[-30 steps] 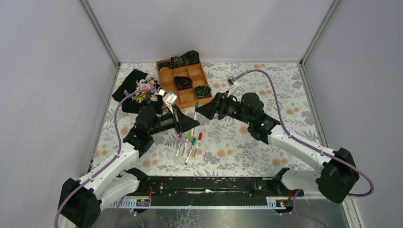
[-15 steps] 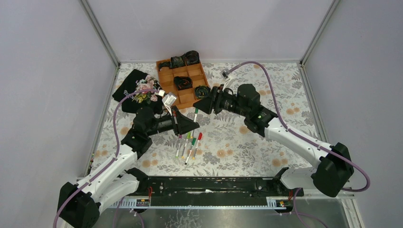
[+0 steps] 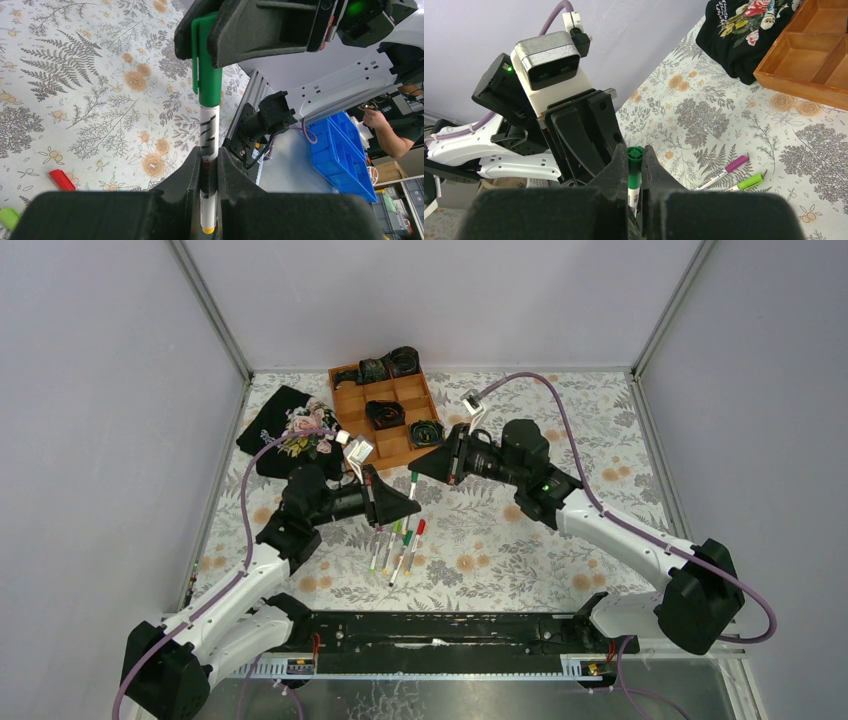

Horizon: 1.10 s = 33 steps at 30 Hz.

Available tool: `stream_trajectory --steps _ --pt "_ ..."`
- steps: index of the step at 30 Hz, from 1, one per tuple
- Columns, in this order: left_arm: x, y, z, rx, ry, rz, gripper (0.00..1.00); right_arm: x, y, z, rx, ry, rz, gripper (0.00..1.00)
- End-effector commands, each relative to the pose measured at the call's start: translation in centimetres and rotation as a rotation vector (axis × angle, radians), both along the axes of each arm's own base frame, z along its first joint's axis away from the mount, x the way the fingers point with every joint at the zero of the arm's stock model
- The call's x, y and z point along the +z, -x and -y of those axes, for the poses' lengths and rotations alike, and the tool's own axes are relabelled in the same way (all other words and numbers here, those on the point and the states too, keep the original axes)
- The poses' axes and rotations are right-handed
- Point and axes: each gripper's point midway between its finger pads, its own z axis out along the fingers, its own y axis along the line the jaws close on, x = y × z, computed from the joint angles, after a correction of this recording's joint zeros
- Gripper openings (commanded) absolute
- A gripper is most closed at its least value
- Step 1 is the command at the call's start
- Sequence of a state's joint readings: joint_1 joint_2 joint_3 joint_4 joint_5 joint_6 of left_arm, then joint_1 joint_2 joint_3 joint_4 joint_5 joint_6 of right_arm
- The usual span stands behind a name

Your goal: Insert the pens into the pen caps

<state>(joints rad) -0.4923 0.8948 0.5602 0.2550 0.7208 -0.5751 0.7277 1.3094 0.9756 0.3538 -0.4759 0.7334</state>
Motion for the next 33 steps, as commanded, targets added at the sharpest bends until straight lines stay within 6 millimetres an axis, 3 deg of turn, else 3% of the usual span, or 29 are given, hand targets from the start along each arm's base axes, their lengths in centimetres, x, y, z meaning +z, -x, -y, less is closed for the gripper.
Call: stream_trajectory --steps 1,13,24,33 --pt "5.3 -0.7 0.1 0.025 0.123 0.160 0.00 -1.7 3.8 -0.3 0.148 0.023 -0.053 0.00" --pt "8.9 -1.2 -0.7 0.066 0.192 0.239 0.00 -5.5 10.5 -0.2 0.375 0.077 -0.195 0.00" --pt "10.3 -1.3 -1.7 0.063 0.229 0.267 0.00 -8.2 16.7 -0.2 0.603 0.140 -0.324 0.00" --pt "11.4 -1.3 -3.5 0.069 0.280 0.284 0.00 -9.3 19.7 0.9 0.739 0.186 -0.383 0.00"
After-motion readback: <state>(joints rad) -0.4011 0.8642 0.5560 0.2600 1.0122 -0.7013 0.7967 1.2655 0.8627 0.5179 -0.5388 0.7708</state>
